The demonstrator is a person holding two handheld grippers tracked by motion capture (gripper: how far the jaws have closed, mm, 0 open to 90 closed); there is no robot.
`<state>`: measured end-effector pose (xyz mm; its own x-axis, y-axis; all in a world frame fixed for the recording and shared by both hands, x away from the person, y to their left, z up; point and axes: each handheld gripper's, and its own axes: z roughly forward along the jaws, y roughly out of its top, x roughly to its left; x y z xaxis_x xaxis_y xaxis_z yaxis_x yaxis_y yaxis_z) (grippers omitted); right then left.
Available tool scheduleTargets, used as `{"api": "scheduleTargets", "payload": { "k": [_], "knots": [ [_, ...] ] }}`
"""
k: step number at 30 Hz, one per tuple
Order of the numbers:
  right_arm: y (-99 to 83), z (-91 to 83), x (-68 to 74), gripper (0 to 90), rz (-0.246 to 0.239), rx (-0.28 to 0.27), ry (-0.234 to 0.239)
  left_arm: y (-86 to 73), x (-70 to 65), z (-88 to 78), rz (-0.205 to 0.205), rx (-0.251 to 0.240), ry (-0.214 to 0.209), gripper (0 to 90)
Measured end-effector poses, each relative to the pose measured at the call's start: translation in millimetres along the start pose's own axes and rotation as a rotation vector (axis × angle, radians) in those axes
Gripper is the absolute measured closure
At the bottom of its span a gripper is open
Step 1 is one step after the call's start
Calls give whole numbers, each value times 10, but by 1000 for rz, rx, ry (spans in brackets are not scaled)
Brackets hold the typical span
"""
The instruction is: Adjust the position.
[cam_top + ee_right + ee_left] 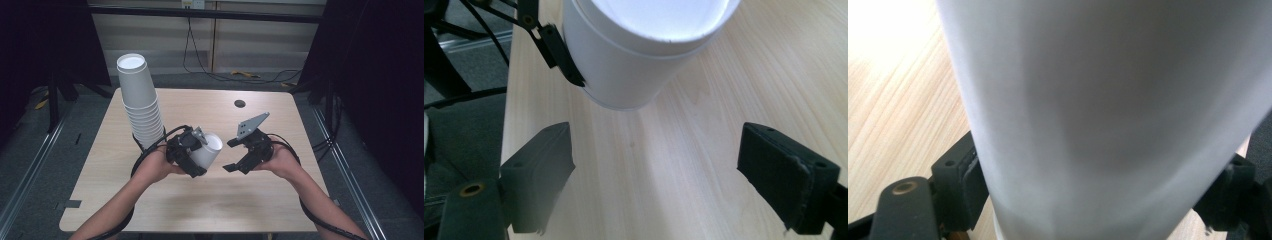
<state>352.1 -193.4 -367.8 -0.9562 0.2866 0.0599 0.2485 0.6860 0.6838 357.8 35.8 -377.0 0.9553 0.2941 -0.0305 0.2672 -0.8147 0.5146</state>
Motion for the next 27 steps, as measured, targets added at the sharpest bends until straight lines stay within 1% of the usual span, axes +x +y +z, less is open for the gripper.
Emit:
{"api": "scheduleTargets", "payload": {
  "k": [1, 3, 5, 6, 7, 8, 9, 11, 12, 13, 14, 15, 16, 17, 18, 19, 21, 25, 27],
  "knots": [
    [-1, -3, -1, 147, 2, -2, 10, 4, -2, 9, 9, 3, 0, 178],
    [4, -1, 4, 147, 1, 7, 10, 12, -11, 25, 10, 4, -2, 178],
    [12, 1, 11, 149, -5, 5, 21, 21, -13, 34, 16, 6, -1, 178],
    [20, 1, 18, 149, -5, 10, 18, 27, -11, 41, 22, 7, -3, 177],
    [28, 0, 20, 149, -1, 7, 18, 29, -22, 50, 15, 3, -3, 177],
    [33, -3, 19, 149, -2, 7, 22, 35, -22, 56, 21, 1, -5, 177],
    [39, -7, 19, 149, 1, 12, 22, 39, -30, 62, 16, 2, -6, 177],
    [47, -10, 17, 148, -2, 12, 24, 51, -32, 69, 26, 6, -8, 177],
    [53, -12, 17, 147, 0, 10, 24, 54, -41, 76, 17, 4, -8, 177],
    [56, -13, 18, 147, 4, 9, 28, 57, -44, 82, 17, 4, -9, 177],
    [60, -10, 19, 147, 3, 8, 27, 65, -38, 85, 31, 6, -10, 177],
    [64, -7, 21, 147, 3, 15, 26, 65, -46, 89, 22, 6, -10, 177],
    [67, -2, 24, 146, 2, 16, 26, 71, -43, 93, 33, 9, -13, 177],
    [71, 3, 24, 146, -5, 14, 29, 72, -50, 99, 28, 9, -11, 176],
    [77, 4, 30, 146, 0, 15, 28, 74, -46, 104, 38, 14, -16, 177],
    [83, 7, 29, 145, 0, 13, 34, 72, -53, 113, 34, 14, -14, 176],
    [96, 8, 31, 145, 0, 13, 31, 72, -61, 122, 31, 18, -20, 176],
    [135, 24, 39, 145, 0, 6, 47, 84, -76, 145, 42, 18, -29, 177],
    [154, 34, 47, 145, -2, 15, 47, 91, -88, 158, 41, 23, -29, 177]
  ]
}}
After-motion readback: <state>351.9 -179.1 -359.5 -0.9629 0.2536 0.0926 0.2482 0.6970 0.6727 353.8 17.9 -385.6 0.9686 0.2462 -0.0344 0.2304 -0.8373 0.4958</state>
